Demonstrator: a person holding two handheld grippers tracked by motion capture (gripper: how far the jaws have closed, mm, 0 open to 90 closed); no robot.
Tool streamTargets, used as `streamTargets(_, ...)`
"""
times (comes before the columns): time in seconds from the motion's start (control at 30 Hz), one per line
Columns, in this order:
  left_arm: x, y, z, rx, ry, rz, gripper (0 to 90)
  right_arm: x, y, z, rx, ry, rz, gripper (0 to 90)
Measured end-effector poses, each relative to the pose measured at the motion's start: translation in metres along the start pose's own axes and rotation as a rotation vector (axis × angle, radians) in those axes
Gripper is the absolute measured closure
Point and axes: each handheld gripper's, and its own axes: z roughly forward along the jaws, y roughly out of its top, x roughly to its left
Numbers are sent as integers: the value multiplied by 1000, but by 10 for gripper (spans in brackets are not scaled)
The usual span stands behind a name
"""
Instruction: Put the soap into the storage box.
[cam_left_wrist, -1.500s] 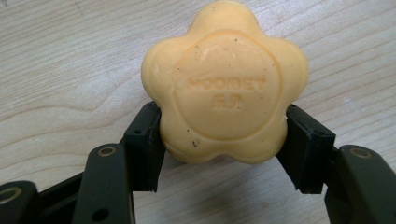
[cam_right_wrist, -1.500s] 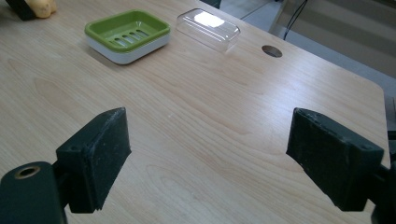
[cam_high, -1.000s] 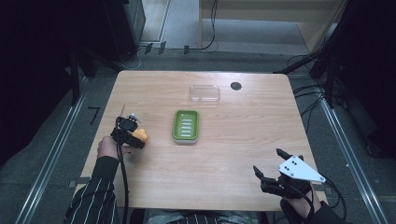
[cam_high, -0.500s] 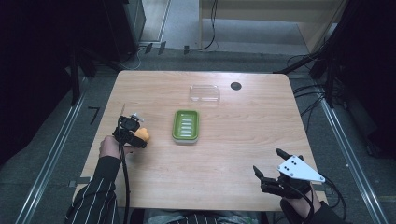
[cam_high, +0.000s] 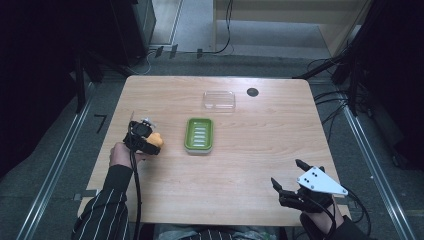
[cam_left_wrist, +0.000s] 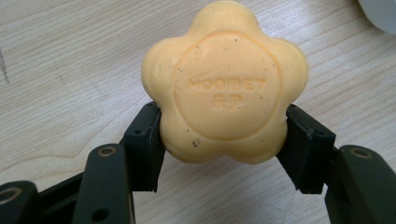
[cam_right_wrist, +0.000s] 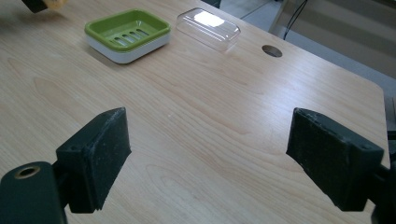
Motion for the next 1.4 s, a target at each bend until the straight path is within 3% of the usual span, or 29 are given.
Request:
streamTargets(1.17, -9, 25, -4, -91, -11, 6, 395, 0, 0, 0, -1, 0, 0, 136)
streamTargets(1.4, -16, 33, -3, -105, -20, 26, 395, 0, 0, 0, -1, 2, -1, 136)
